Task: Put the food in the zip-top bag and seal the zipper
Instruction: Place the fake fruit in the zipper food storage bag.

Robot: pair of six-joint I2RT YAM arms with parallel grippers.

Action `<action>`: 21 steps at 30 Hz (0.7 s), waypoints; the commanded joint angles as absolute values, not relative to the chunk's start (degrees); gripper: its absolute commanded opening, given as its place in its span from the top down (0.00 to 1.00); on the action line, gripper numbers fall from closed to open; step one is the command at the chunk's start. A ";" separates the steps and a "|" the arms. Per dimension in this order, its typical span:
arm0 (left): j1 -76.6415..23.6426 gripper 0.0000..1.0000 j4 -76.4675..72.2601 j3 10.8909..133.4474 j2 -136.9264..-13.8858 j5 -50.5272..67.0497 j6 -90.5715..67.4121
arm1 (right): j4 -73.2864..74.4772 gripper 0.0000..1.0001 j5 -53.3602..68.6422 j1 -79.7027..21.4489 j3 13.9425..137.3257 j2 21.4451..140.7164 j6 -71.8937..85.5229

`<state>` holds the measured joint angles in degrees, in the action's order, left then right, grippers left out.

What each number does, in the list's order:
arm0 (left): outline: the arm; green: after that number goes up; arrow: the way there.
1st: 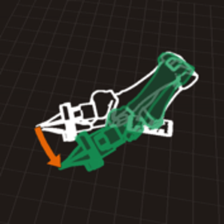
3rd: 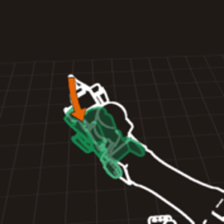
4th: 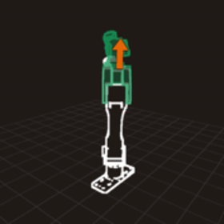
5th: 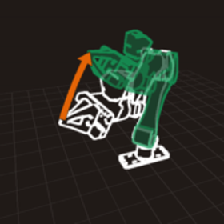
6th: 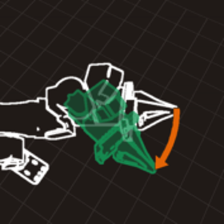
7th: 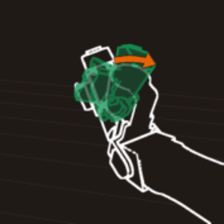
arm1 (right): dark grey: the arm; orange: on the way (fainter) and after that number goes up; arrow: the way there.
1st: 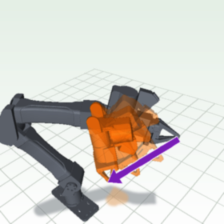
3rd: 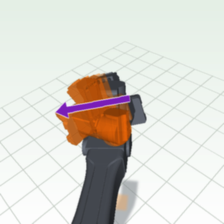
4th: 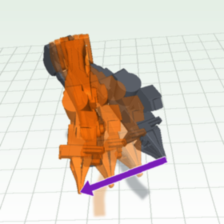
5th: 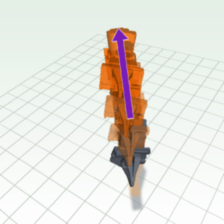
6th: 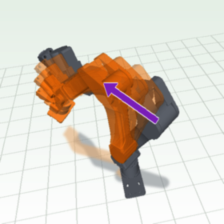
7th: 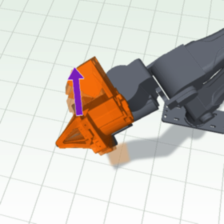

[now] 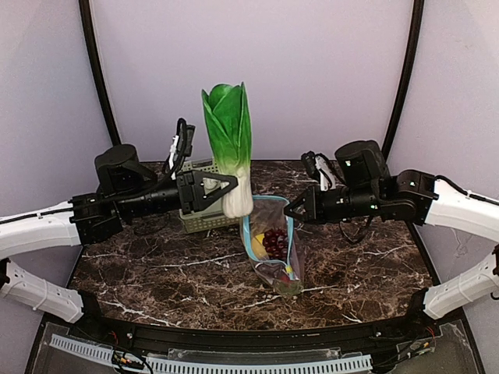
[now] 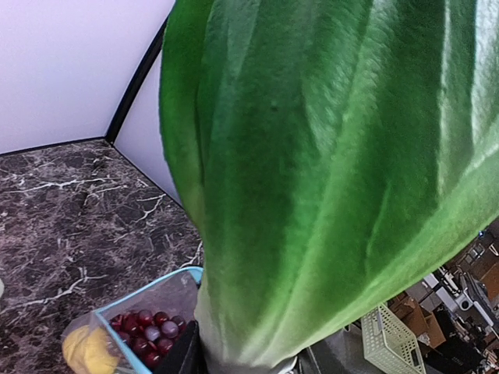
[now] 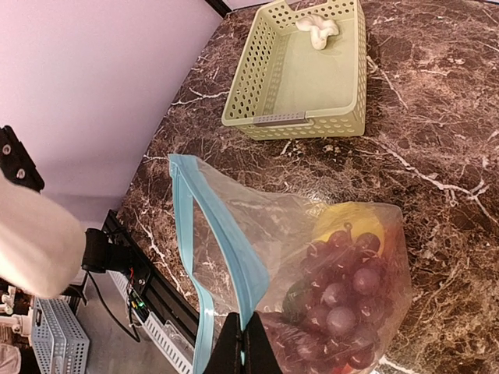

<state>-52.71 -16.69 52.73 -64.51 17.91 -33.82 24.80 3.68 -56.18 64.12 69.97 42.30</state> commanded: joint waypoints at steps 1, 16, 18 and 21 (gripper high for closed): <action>-60.00 0.77 -29.57 51.63 -67.12 7.56 -35.10 | 19.95 1.00 4.16 -55.63 64.06 68.98 42.75; -66.80 0.78 -35.68 49.80 -77.60 -4.72 -29.03 | 20.13 1.00 3.37 -55.61 63.10 64.76 43.28; -66.92 0.78 -35.36 49.50 -78.79 -5.38 -30.71 | 20.08 1.00 3.19 -55.63 62.69 64.26 43.47; -66.96 0.78 -32.67 49.97 -79.45 -5.94 -32.26 | 20.20 1.00 3.24 -55.63 62.40 64.15 43.49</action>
